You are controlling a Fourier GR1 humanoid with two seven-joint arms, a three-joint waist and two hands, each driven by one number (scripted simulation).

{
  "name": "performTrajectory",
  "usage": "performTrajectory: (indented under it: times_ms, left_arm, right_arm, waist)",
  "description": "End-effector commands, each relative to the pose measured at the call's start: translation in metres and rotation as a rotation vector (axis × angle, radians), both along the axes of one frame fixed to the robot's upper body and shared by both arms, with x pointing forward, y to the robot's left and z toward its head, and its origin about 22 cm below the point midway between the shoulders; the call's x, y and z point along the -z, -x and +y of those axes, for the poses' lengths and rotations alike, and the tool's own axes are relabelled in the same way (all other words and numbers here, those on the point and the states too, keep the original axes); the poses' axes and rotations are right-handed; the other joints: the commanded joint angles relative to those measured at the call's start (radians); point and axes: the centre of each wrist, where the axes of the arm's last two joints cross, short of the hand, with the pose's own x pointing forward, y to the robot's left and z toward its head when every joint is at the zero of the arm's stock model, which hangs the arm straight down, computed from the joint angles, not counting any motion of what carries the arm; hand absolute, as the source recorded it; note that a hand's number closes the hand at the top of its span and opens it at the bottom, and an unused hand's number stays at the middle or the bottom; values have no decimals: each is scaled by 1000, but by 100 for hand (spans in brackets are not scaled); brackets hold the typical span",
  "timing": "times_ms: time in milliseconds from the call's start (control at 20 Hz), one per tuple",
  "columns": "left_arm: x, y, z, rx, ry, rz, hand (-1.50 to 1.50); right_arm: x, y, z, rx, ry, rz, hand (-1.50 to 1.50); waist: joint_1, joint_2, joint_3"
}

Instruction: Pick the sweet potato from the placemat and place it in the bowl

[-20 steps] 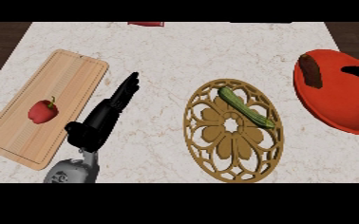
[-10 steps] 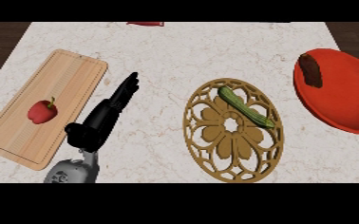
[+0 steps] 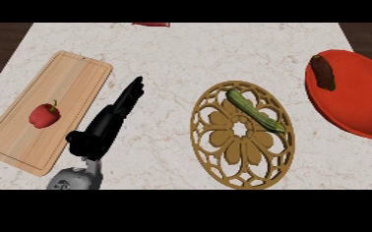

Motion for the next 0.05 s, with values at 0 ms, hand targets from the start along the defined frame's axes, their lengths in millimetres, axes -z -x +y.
performTrajectory:
  times_ms: [0]
  left_arm:
    - [-11,-5,10,-6,1,7,0]
  right_arm:
    - [-15,34,-18,-39,-13,-25,-150]
  waist:
    - [-2,-1,1]
